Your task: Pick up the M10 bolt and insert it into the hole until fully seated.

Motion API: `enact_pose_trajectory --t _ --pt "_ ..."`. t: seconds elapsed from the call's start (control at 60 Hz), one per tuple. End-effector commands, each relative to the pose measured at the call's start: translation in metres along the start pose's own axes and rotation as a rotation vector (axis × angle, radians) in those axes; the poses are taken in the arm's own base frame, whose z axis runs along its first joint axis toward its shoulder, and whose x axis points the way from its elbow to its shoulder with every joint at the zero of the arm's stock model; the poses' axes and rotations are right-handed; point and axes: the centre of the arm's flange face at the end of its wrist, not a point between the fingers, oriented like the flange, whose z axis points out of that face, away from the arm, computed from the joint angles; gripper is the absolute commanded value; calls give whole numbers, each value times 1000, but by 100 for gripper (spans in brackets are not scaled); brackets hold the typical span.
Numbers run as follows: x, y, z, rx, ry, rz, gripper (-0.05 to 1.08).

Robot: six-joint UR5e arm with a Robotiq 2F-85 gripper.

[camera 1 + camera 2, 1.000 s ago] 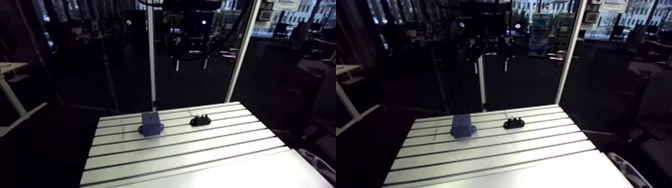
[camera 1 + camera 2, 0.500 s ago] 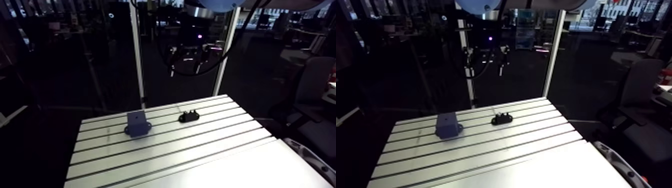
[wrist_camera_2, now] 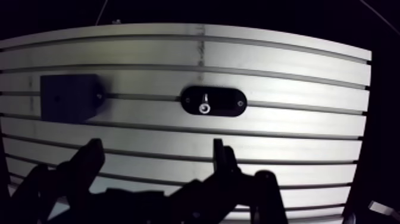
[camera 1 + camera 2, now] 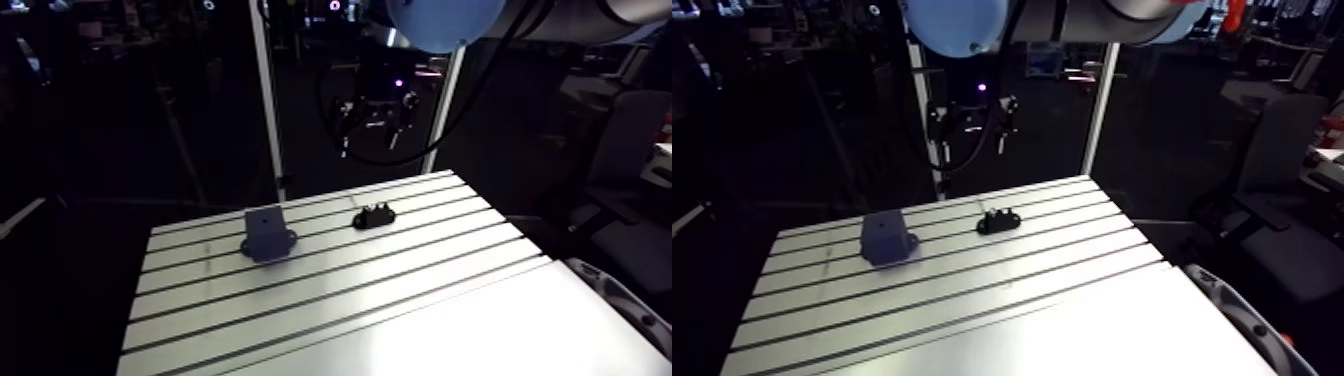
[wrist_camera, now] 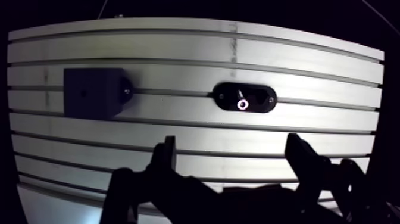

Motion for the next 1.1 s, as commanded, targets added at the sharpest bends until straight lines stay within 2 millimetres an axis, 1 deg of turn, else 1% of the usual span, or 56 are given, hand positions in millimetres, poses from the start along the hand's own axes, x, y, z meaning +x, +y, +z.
enact_pose_trajectory --t 0.017,0.167,0.25,0.283,0.3,0.317,0.333,0.45,0.5,0.55,0.567,0.583,0.6,0.617,0.65,0.733,0.767,0.933,1.1 --pt "-2 9 17 -2 -5 14 1" --pt "-2 10 24 -7 -1 16 1" --pt "-4 12 33 -1 -16 26 2" --pt "-4 13 35 0 -19 32 4" --pt "-6 14 36 1 -23 37 7" --pt "-6 14 36 1 -23 37 7" --pt "-6 15 38 2 -26 39 9" --pt "-8 16 46 3 -34 46 13" --pt "-7 17 49 -4 -21 45 18" --pt "-7 18 51 -8 -15 44 20" --pt "-6 19 53 -12 -9 44 24" --pt "-6 19 53 -12 -9 44 24" --pt "-6 20 55 -14 -8 45 28" --pt "-6 20 55 -14 -8 45 28" --pt "-6 20 59 -14 -13 47 34" --pt "-6 21 63 -13 -16 46 39" --pt "-5 22 66 -11 -19 48 43" --pt "-5 25 74 -9 -27 51 50" --pt "-4 27 79 -9 -30 52 53"
